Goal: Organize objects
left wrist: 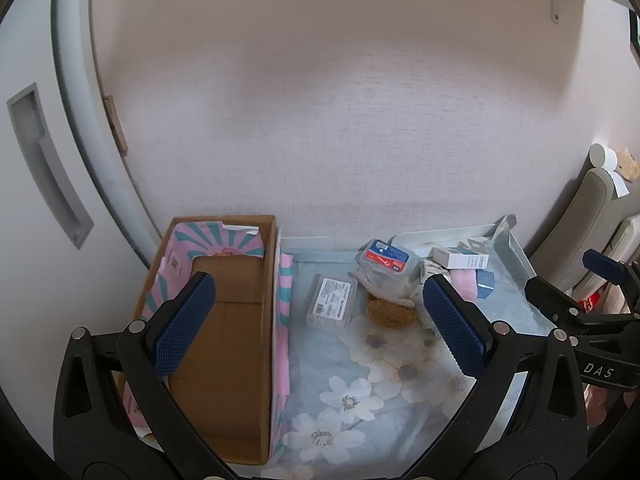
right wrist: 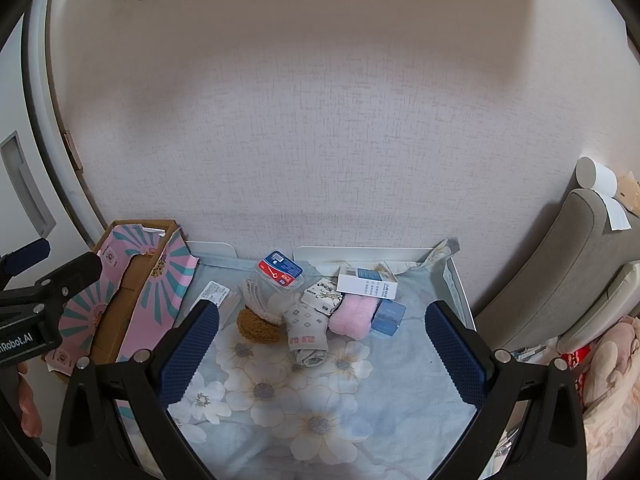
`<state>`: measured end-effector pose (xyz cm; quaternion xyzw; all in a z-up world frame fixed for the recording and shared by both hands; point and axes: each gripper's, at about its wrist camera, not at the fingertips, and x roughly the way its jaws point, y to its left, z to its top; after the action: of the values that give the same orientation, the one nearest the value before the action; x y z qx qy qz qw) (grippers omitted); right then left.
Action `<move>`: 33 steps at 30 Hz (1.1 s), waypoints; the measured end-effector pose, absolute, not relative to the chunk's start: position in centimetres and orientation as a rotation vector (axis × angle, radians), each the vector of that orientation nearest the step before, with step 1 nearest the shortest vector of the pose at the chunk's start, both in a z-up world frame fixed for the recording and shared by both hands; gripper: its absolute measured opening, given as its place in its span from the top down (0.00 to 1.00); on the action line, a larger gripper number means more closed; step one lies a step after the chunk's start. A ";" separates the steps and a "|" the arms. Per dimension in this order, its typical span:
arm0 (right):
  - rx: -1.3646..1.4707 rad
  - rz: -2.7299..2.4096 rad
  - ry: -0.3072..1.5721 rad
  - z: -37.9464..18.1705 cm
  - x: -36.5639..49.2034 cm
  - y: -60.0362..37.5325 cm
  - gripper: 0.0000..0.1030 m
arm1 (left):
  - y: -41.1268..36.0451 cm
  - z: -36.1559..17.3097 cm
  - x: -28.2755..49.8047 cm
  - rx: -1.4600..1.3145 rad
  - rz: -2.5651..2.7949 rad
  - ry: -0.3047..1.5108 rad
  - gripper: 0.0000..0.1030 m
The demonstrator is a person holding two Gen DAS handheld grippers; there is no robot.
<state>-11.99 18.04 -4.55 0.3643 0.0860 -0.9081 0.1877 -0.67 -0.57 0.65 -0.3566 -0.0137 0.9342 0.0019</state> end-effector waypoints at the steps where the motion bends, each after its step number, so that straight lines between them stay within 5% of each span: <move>1: 1.025 -2.555 0.242 -4.6 -12.0 18.0 0.00 | -0.6 0.6 -0.7 -1.119 2.931 -0.042 0.00; 33: 0.970 -2.490 0.260 -4.1 -15.5 22.6 0.00 | 3.3 -1.3 -2.2 -1.244 2.881 -0.055 0.00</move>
<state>-15.52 22.58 -4.12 0.3520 0.0942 -0.9033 0.2265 -2.15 3.31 -1.33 -0.3964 -0.0175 0.9179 0.0015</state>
